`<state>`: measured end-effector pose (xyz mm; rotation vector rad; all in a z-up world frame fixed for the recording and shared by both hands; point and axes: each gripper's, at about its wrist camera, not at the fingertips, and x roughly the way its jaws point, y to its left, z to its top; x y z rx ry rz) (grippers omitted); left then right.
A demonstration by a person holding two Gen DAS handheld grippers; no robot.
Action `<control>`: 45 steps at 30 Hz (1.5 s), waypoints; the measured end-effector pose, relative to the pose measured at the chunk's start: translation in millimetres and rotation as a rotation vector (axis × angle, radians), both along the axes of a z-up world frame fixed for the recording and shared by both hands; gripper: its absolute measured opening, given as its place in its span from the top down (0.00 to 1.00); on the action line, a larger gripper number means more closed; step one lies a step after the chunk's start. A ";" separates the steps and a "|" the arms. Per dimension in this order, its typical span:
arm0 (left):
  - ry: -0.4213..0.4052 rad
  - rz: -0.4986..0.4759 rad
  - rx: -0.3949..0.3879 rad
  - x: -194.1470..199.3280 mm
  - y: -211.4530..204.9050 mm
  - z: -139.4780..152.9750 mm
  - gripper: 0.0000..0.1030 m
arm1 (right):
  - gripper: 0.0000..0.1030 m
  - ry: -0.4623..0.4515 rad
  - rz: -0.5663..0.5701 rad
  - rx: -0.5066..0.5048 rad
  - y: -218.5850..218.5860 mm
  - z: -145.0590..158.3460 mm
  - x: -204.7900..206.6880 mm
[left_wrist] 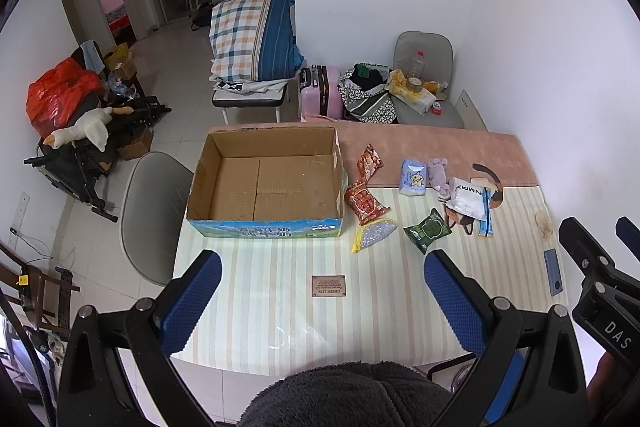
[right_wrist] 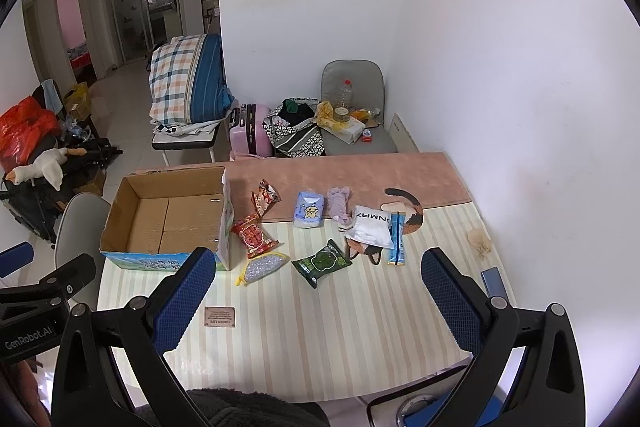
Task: Organize soft objects
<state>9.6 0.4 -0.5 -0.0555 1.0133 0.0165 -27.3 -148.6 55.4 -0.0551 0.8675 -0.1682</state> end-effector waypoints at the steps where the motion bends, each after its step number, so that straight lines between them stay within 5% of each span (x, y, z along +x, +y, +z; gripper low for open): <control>1: 0.001 0.000 0.001 0.5 -0.2 0.0 0.00 | 0.00 -0.001 -0.001 0.001 -0.1 -0.4 -0.1; 45: -0.006 0.013 -0.008 6.2 22.0 4.9 0.00 | 0.00 -0.007 0.013 0.001 7.5 -0.2 11.3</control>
